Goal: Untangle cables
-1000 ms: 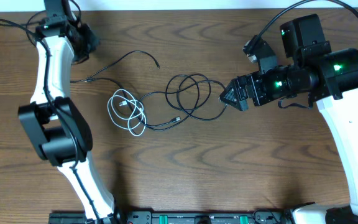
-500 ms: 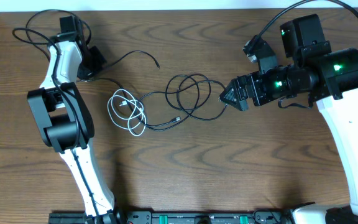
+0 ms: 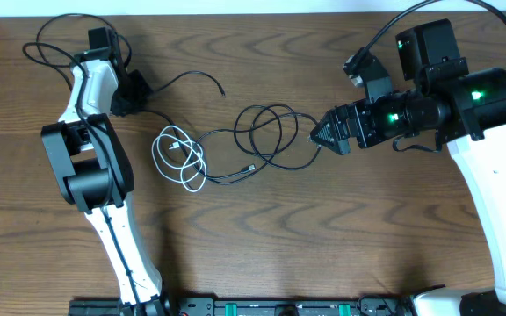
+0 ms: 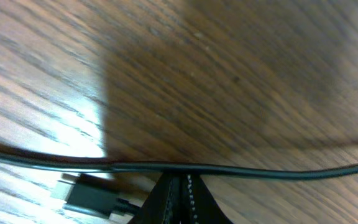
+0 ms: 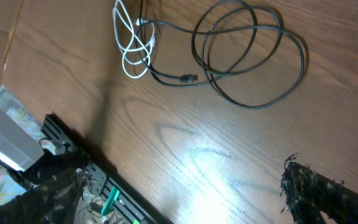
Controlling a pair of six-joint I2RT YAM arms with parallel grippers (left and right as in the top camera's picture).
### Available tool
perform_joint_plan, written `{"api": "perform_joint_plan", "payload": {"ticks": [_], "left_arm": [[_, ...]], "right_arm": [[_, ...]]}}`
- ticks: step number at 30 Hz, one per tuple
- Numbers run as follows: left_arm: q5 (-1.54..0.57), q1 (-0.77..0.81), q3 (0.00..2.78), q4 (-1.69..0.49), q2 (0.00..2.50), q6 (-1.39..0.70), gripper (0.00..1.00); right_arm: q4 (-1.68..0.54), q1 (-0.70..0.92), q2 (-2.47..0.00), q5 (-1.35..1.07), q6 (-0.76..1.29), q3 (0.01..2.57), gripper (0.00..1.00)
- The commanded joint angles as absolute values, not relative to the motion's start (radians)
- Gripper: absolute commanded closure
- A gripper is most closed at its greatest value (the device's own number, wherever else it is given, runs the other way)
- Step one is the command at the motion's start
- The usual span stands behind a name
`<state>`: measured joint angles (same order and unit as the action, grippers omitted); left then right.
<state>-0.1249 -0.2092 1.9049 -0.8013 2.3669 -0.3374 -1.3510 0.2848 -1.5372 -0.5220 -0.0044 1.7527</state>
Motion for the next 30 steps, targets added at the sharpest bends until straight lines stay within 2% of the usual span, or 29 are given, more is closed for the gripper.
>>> {"api": "perform_joint_plan", "payload": {"ticks": [1,6,21,26,30], "left_arm": [[-0.11,-0.212,1.902,-0.807,2.411,-0.322,0.92],[-0.054,-0.213,1.902,-0.778,2.413,-0.321,0.93],[-0.105,-0.213,1.921,-0.413,2.46,-0.297,0.93],[-0.176,-0.213,2.072,-0.479,2.435,-0.229,0.93],[-0.174,-0.226,2.176,-0.564,2.376,-0.229,0.89]], "right_arm": [[-1.353,0.29,-1.534,-0.525,0.002,1.752,0.01],[-1.351,0.29,-1.534,-0.525,0.002,1.752,0.01],[-1.351,0.29,-1.534,-0.525,0.067,1.752,0.01],[-1.346,0.29,-1.534,-0.525,0.067,1.752,0.01],[-1.331,0.29,-1.534,-0.525,0.075,1.752,0.01]]}}
